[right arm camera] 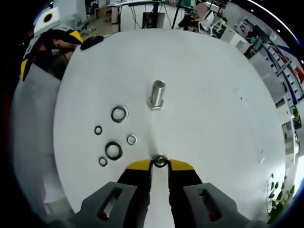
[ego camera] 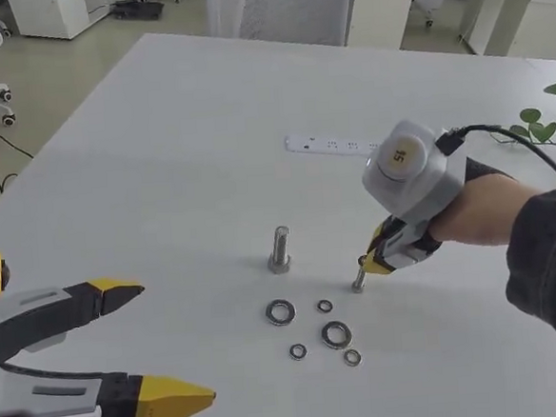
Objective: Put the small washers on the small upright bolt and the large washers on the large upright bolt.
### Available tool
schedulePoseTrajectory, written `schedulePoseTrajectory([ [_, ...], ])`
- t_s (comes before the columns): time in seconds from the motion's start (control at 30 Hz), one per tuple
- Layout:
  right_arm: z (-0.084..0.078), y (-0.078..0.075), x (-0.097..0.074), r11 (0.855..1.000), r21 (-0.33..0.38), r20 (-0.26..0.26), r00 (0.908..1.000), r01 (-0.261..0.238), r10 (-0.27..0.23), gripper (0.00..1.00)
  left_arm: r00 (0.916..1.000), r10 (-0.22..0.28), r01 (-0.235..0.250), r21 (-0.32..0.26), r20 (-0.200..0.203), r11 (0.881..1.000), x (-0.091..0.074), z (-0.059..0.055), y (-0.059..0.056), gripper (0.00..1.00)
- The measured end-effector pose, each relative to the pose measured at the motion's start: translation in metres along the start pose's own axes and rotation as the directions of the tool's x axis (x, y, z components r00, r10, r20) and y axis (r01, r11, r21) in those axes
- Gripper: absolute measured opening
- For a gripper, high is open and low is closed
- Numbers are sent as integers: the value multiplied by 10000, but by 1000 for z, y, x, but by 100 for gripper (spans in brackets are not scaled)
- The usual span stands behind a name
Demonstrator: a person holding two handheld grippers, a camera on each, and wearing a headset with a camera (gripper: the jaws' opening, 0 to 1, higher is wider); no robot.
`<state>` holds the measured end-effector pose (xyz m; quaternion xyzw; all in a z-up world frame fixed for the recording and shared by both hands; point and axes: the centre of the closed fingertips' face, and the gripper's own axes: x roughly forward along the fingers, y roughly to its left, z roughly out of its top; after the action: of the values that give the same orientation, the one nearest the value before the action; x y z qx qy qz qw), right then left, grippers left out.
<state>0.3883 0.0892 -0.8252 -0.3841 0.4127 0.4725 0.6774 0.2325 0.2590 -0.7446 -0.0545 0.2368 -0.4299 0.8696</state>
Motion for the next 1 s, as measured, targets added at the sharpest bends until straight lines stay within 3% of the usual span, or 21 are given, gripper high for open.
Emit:
schedulePoseTrajectory([
  [1.0,-15,4,37,9985,378,-84,9992,-393,397,14,9998,77,-80,-161,-180,9998,0,-4,3,91],
])
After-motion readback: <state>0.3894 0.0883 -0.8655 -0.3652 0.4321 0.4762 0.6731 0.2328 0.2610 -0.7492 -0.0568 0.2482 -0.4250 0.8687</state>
